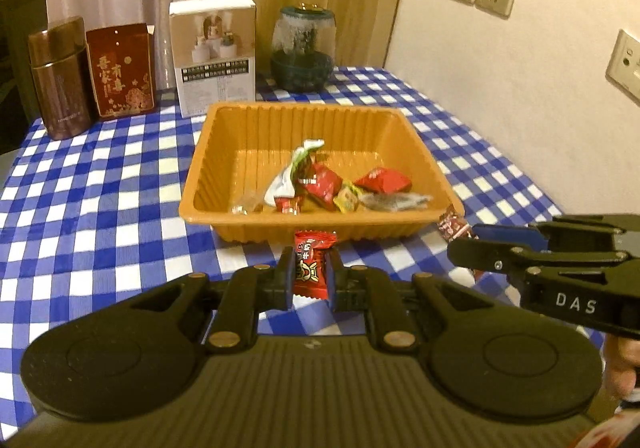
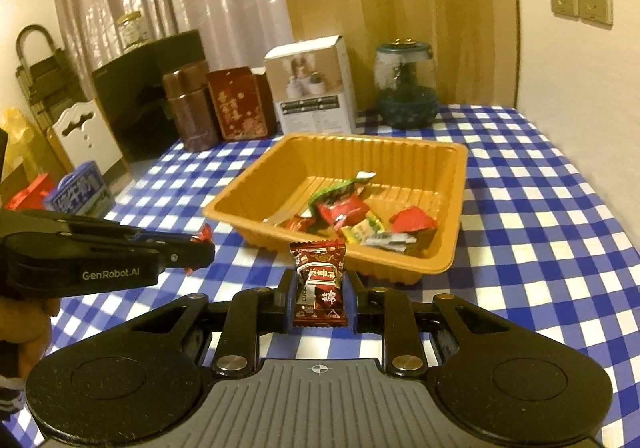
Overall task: Organize snacks
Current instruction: 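Carry both candies over the orange tray, then open the left tool to drop its candy while the right tool releases its candy into the tray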
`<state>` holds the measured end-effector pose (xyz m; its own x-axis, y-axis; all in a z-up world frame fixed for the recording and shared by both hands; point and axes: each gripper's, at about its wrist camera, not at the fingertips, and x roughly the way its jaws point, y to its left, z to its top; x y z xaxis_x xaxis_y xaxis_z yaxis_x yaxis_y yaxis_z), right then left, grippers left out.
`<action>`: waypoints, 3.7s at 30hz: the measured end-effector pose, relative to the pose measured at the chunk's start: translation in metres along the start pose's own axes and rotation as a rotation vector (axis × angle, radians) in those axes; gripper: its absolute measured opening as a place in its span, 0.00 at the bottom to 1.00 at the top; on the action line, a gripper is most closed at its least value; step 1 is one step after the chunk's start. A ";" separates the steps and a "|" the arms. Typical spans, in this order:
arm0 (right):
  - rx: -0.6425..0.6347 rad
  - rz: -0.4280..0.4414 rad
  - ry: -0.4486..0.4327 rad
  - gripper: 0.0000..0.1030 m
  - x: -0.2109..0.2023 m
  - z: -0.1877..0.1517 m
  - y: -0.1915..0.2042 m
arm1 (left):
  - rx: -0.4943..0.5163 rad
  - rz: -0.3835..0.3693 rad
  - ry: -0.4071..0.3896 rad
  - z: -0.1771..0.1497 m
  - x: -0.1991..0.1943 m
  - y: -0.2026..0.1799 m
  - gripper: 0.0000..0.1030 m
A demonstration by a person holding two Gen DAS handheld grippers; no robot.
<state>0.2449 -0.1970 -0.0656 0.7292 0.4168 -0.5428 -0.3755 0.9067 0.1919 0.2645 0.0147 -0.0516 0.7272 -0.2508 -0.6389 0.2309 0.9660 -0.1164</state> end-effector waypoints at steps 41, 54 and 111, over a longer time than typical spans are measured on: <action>0.102 -0.090 -0.069 0.24 0.058 0.068 -0.047 | -0.030 0.045 -0.047 0.073 0.059 0.020 0.13; 0.111 -0.110 -0.026 0.24 0.093 0.078 -0.058 | -0.043 0.061 -0.027 0.086 0.088 0.029 0.13; 0.194 -0.087 -0.014 0.24 0.146 0.094 -0.080 | -0.054 0.108 0.002 0.095 0.150 0.043 0.30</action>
<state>0.4353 -0.2031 -0.0835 0.7624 0.3358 -0.5531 -0.1945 0.9342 0.2991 0.4451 0.0129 -0.0798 0.7448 -0.1449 -0.6514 0.1159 0.9894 -0.0876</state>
